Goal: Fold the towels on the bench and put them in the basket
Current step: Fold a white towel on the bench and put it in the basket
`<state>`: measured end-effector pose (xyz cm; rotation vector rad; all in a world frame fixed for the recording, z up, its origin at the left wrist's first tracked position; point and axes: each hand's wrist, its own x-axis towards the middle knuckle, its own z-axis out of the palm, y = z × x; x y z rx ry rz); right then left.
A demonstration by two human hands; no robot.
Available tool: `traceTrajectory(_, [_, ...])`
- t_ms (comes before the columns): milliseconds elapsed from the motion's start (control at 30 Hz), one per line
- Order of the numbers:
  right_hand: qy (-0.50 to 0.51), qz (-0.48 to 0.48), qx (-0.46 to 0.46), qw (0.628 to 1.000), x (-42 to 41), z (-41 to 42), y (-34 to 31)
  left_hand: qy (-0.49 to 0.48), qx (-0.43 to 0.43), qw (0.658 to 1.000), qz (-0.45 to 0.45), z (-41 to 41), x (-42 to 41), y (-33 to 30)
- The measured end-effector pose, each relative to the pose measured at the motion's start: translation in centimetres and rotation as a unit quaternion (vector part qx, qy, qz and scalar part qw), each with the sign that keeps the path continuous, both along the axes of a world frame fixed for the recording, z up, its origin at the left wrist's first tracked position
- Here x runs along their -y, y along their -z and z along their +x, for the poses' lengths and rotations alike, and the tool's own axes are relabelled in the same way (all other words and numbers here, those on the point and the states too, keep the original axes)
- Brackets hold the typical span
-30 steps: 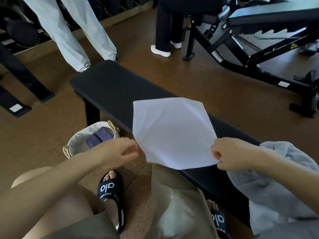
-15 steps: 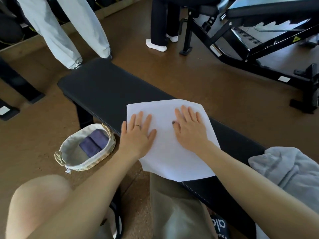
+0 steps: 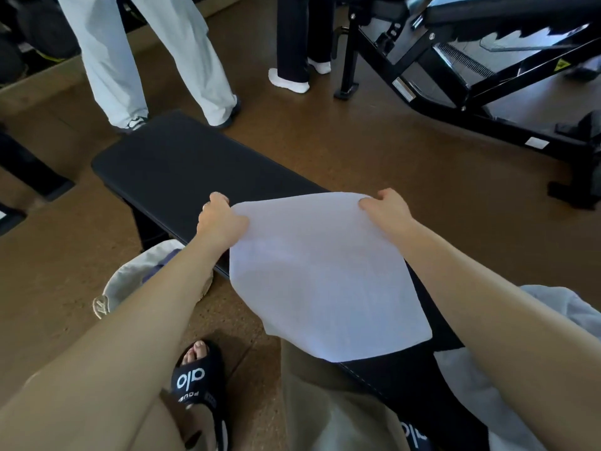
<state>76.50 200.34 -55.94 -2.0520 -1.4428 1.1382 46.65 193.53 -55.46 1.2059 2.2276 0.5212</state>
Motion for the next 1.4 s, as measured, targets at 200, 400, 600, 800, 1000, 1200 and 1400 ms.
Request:
traceTrajectory(200, [0.089, 0.060, -0.082, 0.991, -0.6, 1.0, 0.3, -0.009, 0.036, 0.999, 0.002, -0.8, -1.7, 0.0])
traceTrajectory(400, [0.098, 0.090, -0.072, 0.989, -0.3, 2.1, 0.2, 0.048, 0.006, 0.997, 0.058, 0.2, -4.1, -0.6])
traceTrajectory(600, [0.133, 0.054, -0.105, 0.984, 0.3, 4.1, 0.4, 0.090, 0.009, 0.988, 0.123, 1.8, -7.3, -0.8])
traceTrajectory(800, [0.138, 0.033, -0.085, 0.986, 1.2, 6.3, 0.7, 0.196, -0.200, 0.955, 0.099, 5.3, -7.5, -0.3])
traceTrajectory(1000, [0.122, 0.009, -0.081, 0.989, 1.8, 7.4, -0.1, 0.454, -0.193, 0.861, 0.123, 14.7, 4.4, -1.5])
traceTrajectory(1200, [0.122, -0.024, -0.169, 0.978, 1.9, 8.2, -1.3, 0.555, -0.242, 0.781, 0.154, 19.8, 13.9, 0.5])
traceTrajectory(1400, [0.015, -0.015, 0.026, 0.999, 3.5, 8.5, -1.9, 0.477, -0.155, 0.852, 0.150, 17.6, 15.5, -0.4])
